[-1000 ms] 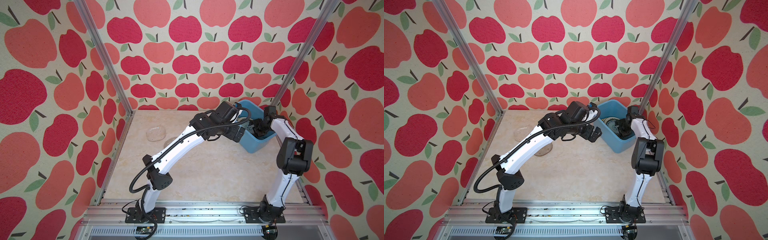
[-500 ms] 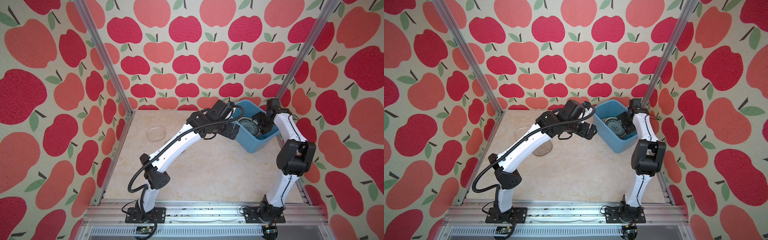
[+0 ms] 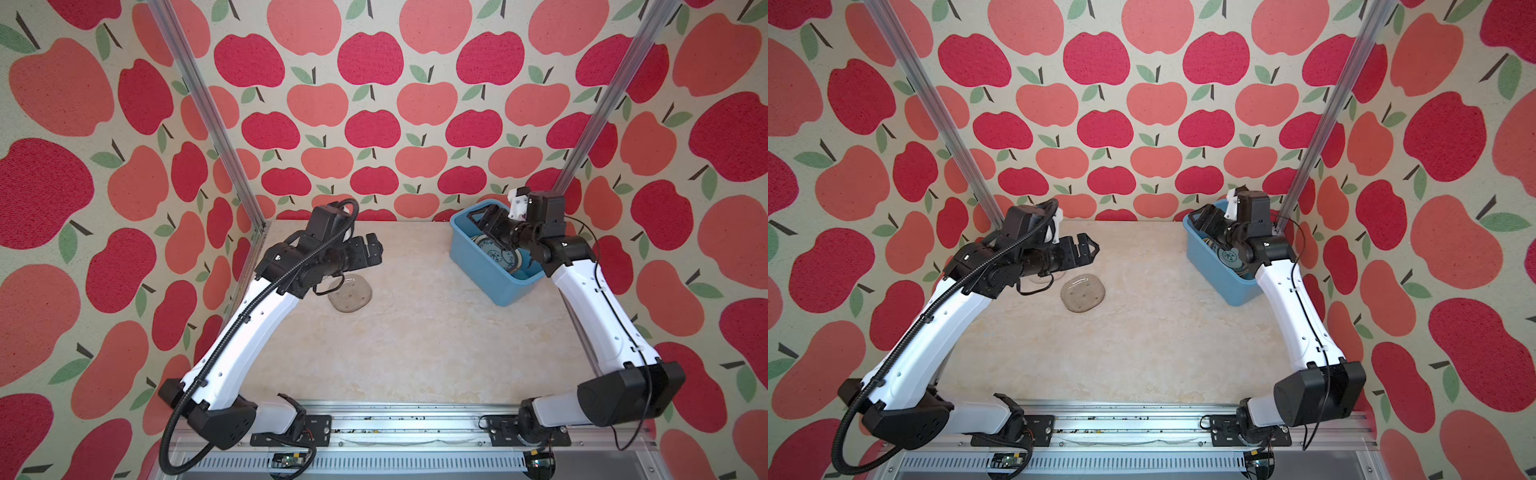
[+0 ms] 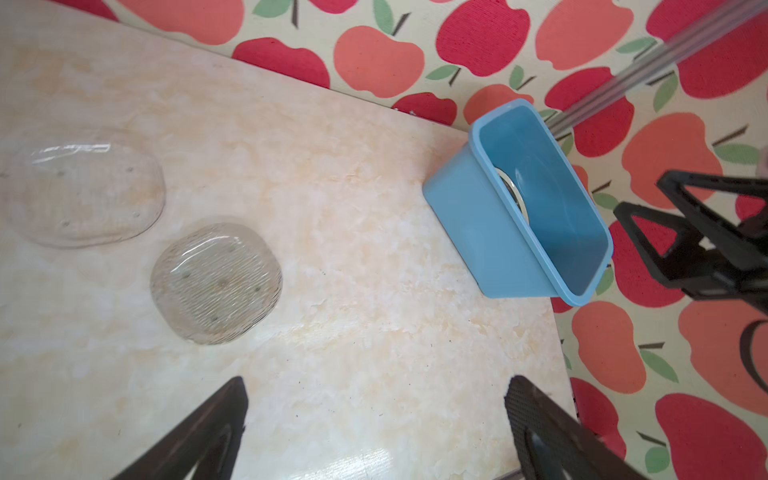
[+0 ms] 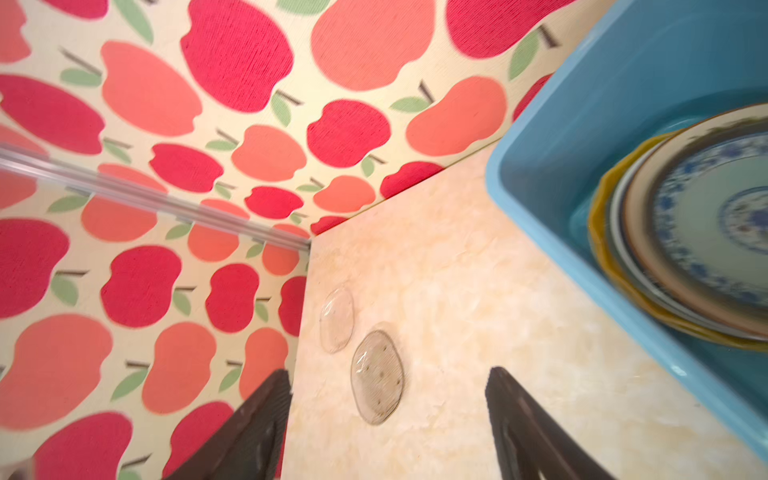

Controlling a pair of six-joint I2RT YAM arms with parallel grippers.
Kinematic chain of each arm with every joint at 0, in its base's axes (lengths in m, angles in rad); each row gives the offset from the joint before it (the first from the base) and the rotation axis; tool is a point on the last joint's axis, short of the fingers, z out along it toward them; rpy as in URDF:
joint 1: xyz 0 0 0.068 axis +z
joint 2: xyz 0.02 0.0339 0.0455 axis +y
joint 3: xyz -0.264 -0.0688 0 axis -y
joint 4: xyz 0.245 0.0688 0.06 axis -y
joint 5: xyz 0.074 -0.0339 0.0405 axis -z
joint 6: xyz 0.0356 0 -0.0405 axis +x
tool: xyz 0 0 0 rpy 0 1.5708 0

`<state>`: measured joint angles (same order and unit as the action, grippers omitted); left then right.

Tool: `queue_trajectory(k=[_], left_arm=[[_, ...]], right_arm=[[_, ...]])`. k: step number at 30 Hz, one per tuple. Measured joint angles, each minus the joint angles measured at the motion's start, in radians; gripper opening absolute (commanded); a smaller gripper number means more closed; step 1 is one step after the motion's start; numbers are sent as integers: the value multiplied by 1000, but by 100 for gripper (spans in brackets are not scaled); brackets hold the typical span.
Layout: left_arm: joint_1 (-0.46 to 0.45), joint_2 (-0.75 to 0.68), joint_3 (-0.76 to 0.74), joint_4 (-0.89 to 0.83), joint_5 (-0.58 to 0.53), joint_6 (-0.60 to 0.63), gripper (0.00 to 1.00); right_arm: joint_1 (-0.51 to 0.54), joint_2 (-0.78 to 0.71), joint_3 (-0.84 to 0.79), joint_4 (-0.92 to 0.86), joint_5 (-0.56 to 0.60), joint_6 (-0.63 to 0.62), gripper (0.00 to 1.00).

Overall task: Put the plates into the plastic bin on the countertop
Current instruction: 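Open the left gripper and withdraw both grippers toward the clear glass plates, then grip the nearer clear glass plate rim with the right gripper and lift it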

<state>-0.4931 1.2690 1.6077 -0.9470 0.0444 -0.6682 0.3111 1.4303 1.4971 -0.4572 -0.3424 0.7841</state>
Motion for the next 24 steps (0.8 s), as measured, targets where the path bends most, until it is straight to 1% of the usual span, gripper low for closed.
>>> queue_trajectory(k=[2,4,7,9,12,16,20,24], left_arm=[[119,-98,-130,13,45,-64,100],[247,-185,-262,23,96,-121,100],[396,-272,-424,32,186,-180,100],[468,-303,-501,43,243,-206,100],[555,-316,-585,68,320,-227,100],[600,-299,-618,96,389,-232,100],[612,-260,-619,134,435,-220,100],[616,-221,-620,167,462,-201,100]], right_arm=[[75,32,-26,20,-37,-13,73],[158,108,-30,27,-79,-31,71],[253,257,1,12,-133,-64,68],[299,375,56,-17,-158,-97,67],[341,529,134,-49,-180,-149,64],[357,674,213,-73,-204,-191,61],[368,793,290,-79,-214,-217,59],[389,876,340,-74,-221,-219,56]])
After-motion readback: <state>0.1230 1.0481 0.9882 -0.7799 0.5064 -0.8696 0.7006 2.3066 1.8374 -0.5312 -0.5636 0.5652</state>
